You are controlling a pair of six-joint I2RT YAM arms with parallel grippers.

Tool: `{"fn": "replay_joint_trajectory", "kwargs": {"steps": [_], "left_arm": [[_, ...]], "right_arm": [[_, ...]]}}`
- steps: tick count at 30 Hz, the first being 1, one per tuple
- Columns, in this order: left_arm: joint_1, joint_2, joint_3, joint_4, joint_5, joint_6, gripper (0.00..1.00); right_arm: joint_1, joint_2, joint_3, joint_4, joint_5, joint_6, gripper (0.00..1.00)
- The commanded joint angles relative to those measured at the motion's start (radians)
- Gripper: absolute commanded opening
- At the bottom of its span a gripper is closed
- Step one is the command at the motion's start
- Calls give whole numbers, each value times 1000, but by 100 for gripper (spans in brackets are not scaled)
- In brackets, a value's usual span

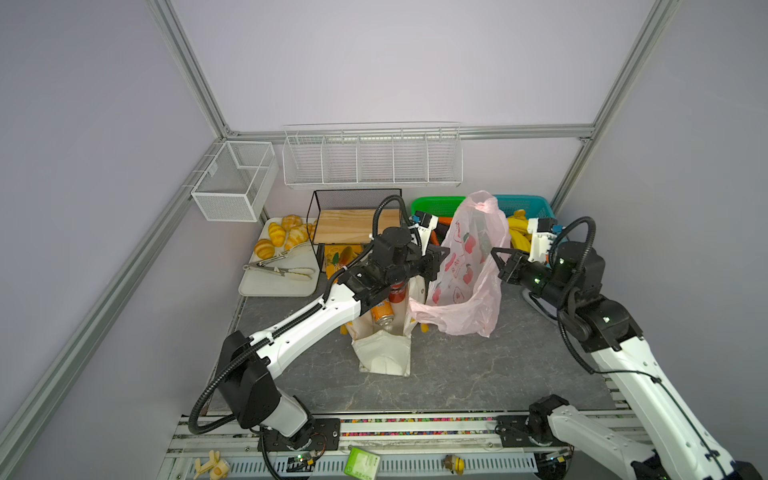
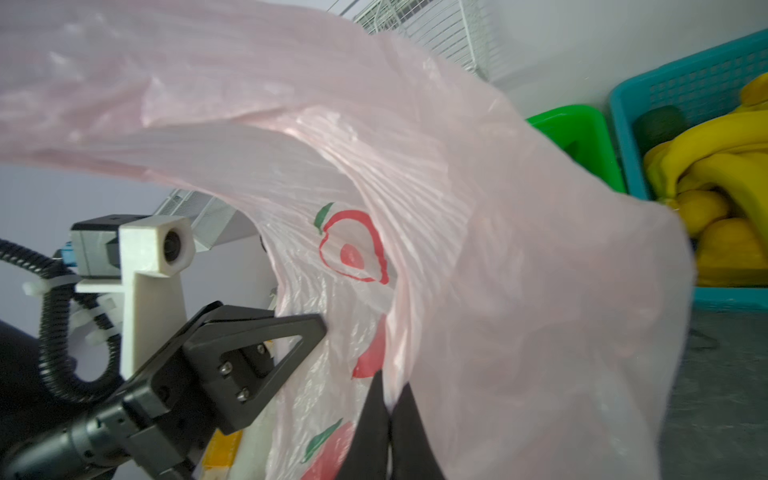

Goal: Place the mixed food into the grocery bags and tie them
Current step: 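Grasp the pink bag's other rim with the left gripper and hold it open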

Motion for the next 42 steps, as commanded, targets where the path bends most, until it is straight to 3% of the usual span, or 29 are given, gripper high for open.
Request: {"fn": "replay_joint_trajectory", "kwargs": {"steps": [1,5,13,20,24,32,42], "left_arm": [[47,-55,-8,-13,174,-140,0],[90,-70,-15,-22,310,-239,0],[98,-95,64,-255,407,-166,0],[115,-113,39,-257,526,-213,0],[133,-108,30,-272,510,-220,0],[144,-42,31,-342,379,-205,0],[148,-21,35,-347,320,-195,0]], "right_arm": [[-13,18,79,-218,103,-175,6],[-18,51,128,-318,100,-238,6],[-18,82,187,-405,-49,-285,6],[-19,83,195,-452,-217,-308,7],[-19,103,156,-453,-253,-302,7],[-26,183,64,-383,-152,-254,7],[-27,245,18,-228,-196,-239,9]]}}
